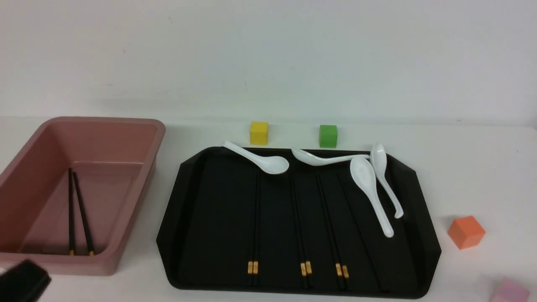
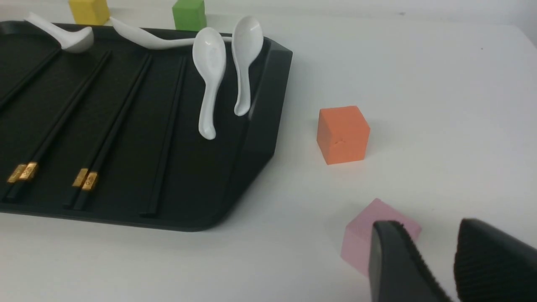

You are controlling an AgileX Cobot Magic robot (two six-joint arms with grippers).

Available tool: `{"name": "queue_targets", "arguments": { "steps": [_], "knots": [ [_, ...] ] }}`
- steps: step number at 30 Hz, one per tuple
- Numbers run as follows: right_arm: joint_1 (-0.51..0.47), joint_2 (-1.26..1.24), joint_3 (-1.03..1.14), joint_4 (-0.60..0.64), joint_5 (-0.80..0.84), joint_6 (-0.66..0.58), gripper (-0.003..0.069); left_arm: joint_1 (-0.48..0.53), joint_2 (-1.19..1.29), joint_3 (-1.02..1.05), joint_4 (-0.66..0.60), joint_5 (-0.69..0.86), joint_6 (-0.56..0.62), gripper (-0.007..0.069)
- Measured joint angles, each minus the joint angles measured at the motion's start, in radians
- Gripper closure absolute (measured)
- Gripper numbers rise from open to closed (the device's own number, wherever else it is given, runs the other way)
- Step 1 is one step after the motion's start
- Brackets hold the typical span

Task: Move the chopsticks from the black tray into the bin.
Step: Use the left arm to grab a pair of chopsticks

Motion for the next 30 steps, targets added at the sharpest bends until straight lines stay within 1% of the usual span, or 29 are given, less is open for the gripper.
{"name": "queue_targets", "arguments": {
  "steps": [1, 3, 4, 5, 6, 7, 8, 11, 14, 15, 16, 17, 19, 21, 22, 23, 24, 25, 26, 27, 30],
  "knots": [
    [0.0, 0.0, 0.0, 0.0, 0.0, 0.0, 0.0419, 0.0, 0.074, -0.056, 0.042, 0.061, 0.041, 0.0637],
    [0.0, 0.0, 0.0, 0.0, 0.0, 0.0, 0.0419, 0.0, 0.215, -0.146, 0.133, 0.188, 0.085, 0.0637],
    [0.0, 0.0, 0.0, 0.0, 0.0, 0.0, 0.0419, 0.0, 0.334, -0.212, 0.214, 0.317, 0.104, 0.0637],
    [0.0, 0.0, 0.0, 0.0, 0.0, 0.0, 0.0419, 0.0, 0.436, -0.266, 0.284, 0.39, 0.112, 0.0637],
    [0.0, 0.0, 0.0, 0.0, 0.0, 0.0, 0.0419, 0.0, 0.499, -0.298, 0.325, 0.46, 0.12, 0.0637],
    [0.0, 0.0, 0.0, 0.0, 0.0, 0.0, 0.0419, 0.0, 0.56, -0.33, 0.366, 0.493, 0.131, 0.0637],
    [0.0, 0.0, 0.0, 0.0, 0.0, 0.0, 0.0419, 0.0, 0.718, -0.417, 0.462, 0.608, 0.167, 0.0637],
    [0.0, 0.0, 0.0, 0.0, 0.0, 0.0, 0.0419, 0.0, 0.954, -0.559, 0.547, 0.731, 0.206, 0.0637],
    [0.0, 0.0, 0.0, 0.0, 0.0, 0.0, 0.0419, -0.032, 1.112, -0.664, 0.571, 0.74, 0.205, 0.0637],
    [0.0, 0.0, 0.0, 0.0, 0.0, 0.0, 0.0419, -0.061, 1.166, -0.699, 0.578, 0.721, 0.189, 0.0637],
    [0.0, 0.0, 0.0, 0.0, 0.0, 0.0, 0.0419, -0.066, 1.175, -0.705, 0.581, 0.716, 0.181, 0.0637],
    [0.0, 0.0, 0.0, 0.0, 0.0, 0.0, 0.0419, -0.115, 1.244, -0.751, 0.595, 0.684, 0.141, 0.0637],
    [0.0, 0.0, 0.0, 0.0, 0.0, 0.0, 0.0419, -0.179, 1.334, -0.821, 0.622, 0.658, 0.083, 0.0637],
    [0.0, 0.0, 0.0, 0.0, 0.0, 0.0, 0.0419, -0.235, 1.422, -0.894, 0.667, 0.65, 0.027, 0.0624],
    [0.0, 0.0, 0.0, 0.0, 0.0, 0.0, 0.0419, -0.248, 1.442, -0.91, 0.673, 0.65, 0.021, 0.0622],
    [0.0, 0.0, 0.0, 0.0, 0.0, 0.0, 0.0419, -0.293, 1.515, -0.976, 0.732, 0.653, -0.03, 0.059],
    [0.0, 0.0, 0.0, 0.0, 0.0, 0.0, 0.0419, -0.304, 1.547, -0.993, 0.749, 0.655, -0.042, 0.058],
    [0.0, 0.0, 0.0, 0.0, 0.0, 0.0, 0.0419, -0.334, 1.612, -1.041, 0.81, 0.665, -0.084, 0.0538],
    [0.0, 0.0, 0.0, 0.0, 0.0, 0.0, 0.0419, -0.357, 1.654, -1.073, 0.845, 0.676, -0.105, 0.0512],
    [0.0, 0.0, 0.0, 0.0, 0.0, 0.0, 0.0419, -0.379, 1.717, -1.12, 0.895, 0.689, -0.133, 0.0469],
    [0.0, 0.0, 0.0, 0.0, 0.0, 0.0, 0.0419, -0.434, 1.846, -1.224, 0.991, 0.726, -0.163, 0.0375]
  ]
}}
